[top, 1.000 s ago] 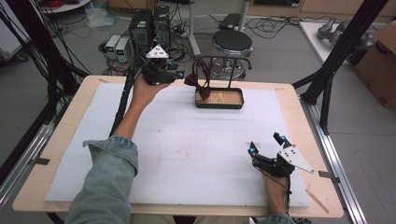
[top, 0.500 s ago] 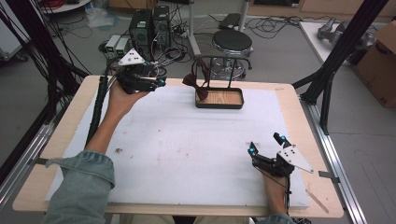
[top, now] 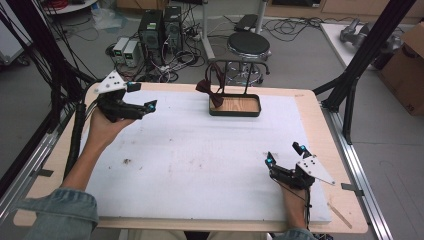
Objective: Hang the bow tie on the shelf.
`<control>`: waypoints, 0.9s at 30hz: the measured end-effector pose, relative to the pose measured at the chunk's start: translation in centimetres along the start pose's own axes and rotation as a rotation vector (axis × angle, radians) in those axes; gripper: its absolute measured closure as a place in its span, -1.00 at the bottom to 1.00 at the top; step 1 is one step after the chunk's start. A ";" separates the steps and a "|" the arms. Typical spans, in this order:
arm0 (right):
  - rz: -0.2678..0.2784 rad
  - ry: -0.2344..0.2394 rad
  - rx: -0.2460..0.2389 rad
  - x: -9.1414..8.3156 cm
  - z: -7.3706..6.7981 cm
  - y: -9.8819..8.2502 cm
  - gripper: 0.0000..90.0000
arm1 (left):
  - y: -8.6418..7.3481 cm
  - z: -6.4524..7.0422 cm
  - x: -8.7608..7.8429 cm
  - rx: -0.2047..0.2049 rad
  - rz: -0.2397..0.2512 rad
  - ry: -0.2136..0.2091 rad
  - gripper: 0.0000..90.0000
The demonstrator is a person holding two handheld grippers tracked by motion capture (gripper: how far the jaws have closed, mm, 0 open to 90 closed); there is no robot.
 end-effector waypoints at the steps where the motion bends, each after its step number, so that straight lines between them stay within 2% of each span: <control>1: 0.000 -0.001 0.002 0.0 0.0 0.0 -0.89 | -0.4 0.0 -0.5 -0.002 0.000 0.001 -0.61; 4: -0.001 -0.002 0.000 0.0 0.0 0.0 -0.89 | -1.7 -0.2 -2.0 -0.028 -0.005 0.023 -0.62; 8: -0.002 -0.004 -0.002 0.0 0.0 0.0 -0.89 | -3.0 -0.5 -3.8 -0.067 0.014 0.038 -0.62; 10: -0.003 -0.006 0.001 0.0 0.0 0.0 -0.89 | -3.3 -0.6 -4.2 -0.077 0.017 0.045 -0.62; 13: -0.003 -0.006 0.003 0.0 0.0 0.0 -0.89 | -4.7 -0.9 -5.4 -0.106 0.022 0.064 -0.63; 18: -0.003 -0.007 0.001 0.0 0.0 0.0 -0.89 | -6.1 -0.7 -6.1 -0.115 0.012 0.076 -0.64; 20: -0.004 -0.006 0.003 0.0 0.0 0.0 -0.89 | -7.1 -0.4 -6.5 -0.118 0.008 0.091 -0.64; 27: -0.004 -0.007 0.001 0.0 0.0 0.0 -0.89 | -9.4 1.0 -6.7 -0.130 -0.019 0.085 -0.63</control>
Point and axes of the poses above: each handheld gripper's, and its own axes: x roughly forward along the jaws, y roughly out of its top, z roughly to its right, the point moved 7 cm from there along x, roughly forward along the jaws, and after that the axes turned 5 degrees about y, right-handed, at the moved point
